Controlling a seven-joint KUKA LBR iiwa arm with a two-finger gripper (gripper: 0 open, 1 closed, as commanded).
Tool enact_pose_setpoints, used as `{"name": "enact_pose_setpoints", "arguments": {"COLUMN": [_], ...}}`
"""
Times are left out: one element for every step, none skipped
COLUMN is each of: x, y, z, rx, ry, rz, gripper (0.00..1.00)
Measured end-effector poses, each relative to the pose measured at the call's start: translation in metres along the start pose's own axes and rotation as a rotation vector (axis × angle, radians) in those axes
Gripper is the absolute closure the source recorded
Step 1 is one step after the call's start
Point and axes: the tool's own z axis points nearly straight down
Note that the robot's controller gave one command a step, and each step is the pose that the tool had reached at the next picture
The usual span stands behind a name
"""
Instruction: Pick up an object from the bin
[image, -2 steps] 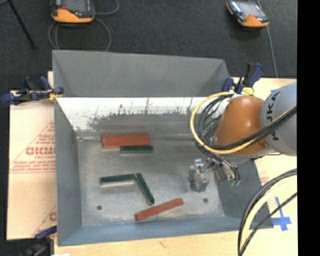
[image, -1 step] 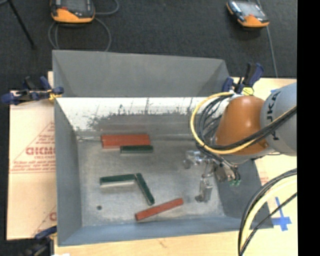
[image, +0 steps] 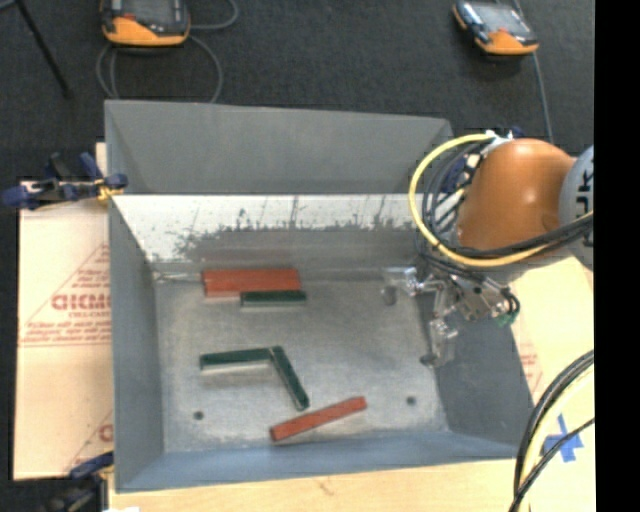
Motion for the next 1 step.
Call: {"name": "enact_pose_setpoints", "arguments": {"x": [-0.0008], "y": [0.0243], "z": [-0.0734], "rx": [-0.003], "ry": [-0.003], "rz": [0.14], "gripper": [0.0]}}
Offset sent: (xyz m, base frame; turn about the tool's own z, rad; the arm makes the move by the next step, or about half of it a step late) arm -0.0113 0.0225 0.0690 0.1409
